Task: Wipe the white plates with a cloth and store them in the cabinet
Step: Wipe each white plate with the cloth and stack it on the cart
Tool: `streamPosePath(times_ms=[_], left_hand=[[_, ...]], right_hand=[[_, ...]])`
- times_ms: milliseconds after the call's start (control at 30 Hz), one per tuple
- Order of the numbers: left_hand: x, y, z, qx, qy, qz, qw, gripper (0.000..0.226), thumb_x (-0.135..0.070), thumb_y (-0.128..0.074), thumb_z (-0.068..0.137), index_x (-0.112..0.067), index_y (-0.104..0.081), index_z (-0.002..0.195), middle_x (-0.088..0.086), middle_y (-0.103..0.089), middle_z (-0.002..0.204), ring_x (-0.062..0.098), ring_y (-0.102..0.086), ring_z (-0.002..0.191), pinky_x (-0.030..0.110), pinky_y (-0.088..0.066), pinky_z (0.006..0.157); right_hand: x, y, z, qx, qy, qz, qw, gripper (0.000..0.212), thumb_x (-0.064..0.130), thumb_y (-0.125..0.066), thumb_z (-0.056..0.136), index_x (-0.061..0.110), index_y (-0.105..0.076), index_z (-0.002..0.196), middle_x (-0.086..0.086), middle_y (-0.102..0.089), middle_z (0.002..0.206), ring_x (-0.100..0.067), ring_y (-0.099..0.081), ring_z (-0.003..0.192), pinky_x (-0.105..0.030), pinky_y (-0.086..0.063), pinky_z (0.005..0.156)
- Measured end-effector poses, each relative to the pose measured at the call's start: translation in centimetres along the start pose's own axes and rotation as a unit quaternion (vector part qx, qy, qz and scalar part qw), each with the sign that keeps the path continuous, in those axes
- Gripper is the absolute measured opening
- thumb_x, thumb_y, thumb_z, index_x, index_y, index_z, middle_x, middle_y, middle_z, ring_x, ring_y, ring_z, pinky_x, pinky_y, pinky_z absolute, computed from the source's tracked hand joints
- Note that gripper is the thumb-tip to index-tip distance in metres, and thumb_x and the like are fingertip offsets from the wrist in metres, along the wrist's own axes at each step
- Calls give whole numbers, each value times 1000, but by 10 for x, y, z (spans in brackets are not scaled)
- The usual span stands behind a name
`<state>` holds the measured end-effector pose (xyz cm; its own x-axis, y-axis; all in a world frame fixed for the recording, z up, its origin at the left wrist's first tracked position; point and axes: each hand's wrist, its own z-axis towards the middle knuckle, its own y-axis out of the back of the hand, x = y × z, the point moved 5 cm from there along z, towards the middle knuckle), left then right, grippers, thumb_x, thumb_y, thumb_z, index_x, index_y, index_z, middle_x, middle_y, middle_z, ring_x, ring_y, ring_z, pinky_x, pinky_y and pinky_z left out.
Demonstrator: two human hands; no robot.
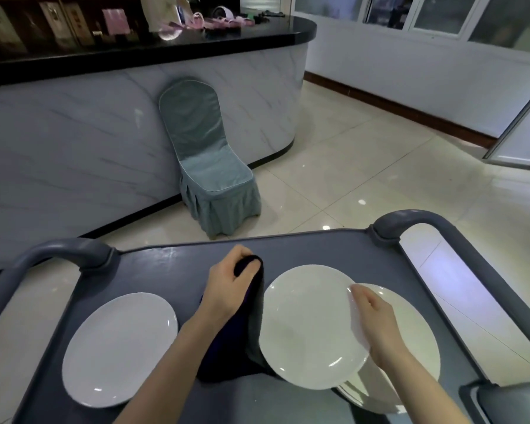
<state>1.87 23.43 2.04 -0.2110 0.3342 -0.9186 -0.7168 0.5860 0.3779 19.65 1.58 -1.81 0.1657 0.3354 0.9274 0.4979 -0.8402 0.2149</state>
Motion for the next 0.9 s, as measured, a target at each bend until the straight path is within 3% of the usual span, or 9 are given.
streamPosePath(times_ms=[100,167,267,367,533,633,800,867,900], left_hand=[[-34,2,1,92,-76,18,993,6,-34,-58,88,-39,-61,87,-17,-68,90,2,-63,89,10,-44,80],[-44,0,0,111,-101,25,988,6,-38,-62,84,-40,-64,89,-19,-68,93,2,-63,93,13,-45,84],[-42,-4,-2,63,-143,159,975,29,-40,-76,77,-37,-67,103,-19,-54,100,3,-53,99,25,-46,87],[-26,-3,-9,-14,-115,305,945,60,-47,-83,63,-27,-60,115,-7,-44,103,15,-45,98,34,-45,83],[3,16,-30,-147,60,267,951,52,-52,-77,70,-27,-32,76,-10,-45,75,15,-44,67,31,-32,56],[8,18,-35,-143,45,257,955,52,-44,-76,75,-24,-29,67,-7,-44,64,13,-41,60,29,-28,53],[7,9,-38,-95,-52,191,976,34,-20,-78,75,-23,-46,84,-14,-52,86,9,-46,83,13,-37,73],[7,8,-40,-63,-98,175,978,32,-23,-74,79,-25,-55,105,-18,-56,108,4,-49,102,19,-40,93],[6,5,-42,-30,-120,188,974,42,-28,-70,81,-26,-56,120,-20,-53,123,1,-46,117,28,-37,105]], right_hand=[[14,-19,-7,29,30,7,999,39,30,-51,101,47,-73,73,29,-70,78,12,-63,70,-22,-44,67],[23,-31,-9,54,40,14,998,36,31,-52,101,47,-74,77,27,-71,82,11,-64,73,-22,-44,68],[29,-47,-14,90,44,24,995,30,30,-54,100,43,-75,83,19,-74,86,3,-67,75,-25,-48,69],[26,-56,-19,96,20,62,993,26,28,-56,100,31,-77,86,11,-77,90,-11,-72,86,-32,-54,77],[29,-61,-22,95,16,90,991,29,27,-55,100,35,-78,85,7,-77,91,-15,-73,86,-35,-56,79],[31,-64,-24,97,20,89,991,29,28,-55,100,36,-78,84,7,-77,91,-15,-73,85,-35,-56,80],[29,-67,-22,98,17,82,992,27,28,-56,100,33,-77,85,5,-77,91,-15,-73,83,-34,-55,75],[30,-69,-21,107,20,77,991,26,29,-56,100,33,-77,85,6,-77,91,-14,-73,84,-34,-55,75],[31,-70,-21,110,24,75,991,26,29,-57,99,34,-77,85,7,-77,90,-13,-73,84,-34,-55,76]])
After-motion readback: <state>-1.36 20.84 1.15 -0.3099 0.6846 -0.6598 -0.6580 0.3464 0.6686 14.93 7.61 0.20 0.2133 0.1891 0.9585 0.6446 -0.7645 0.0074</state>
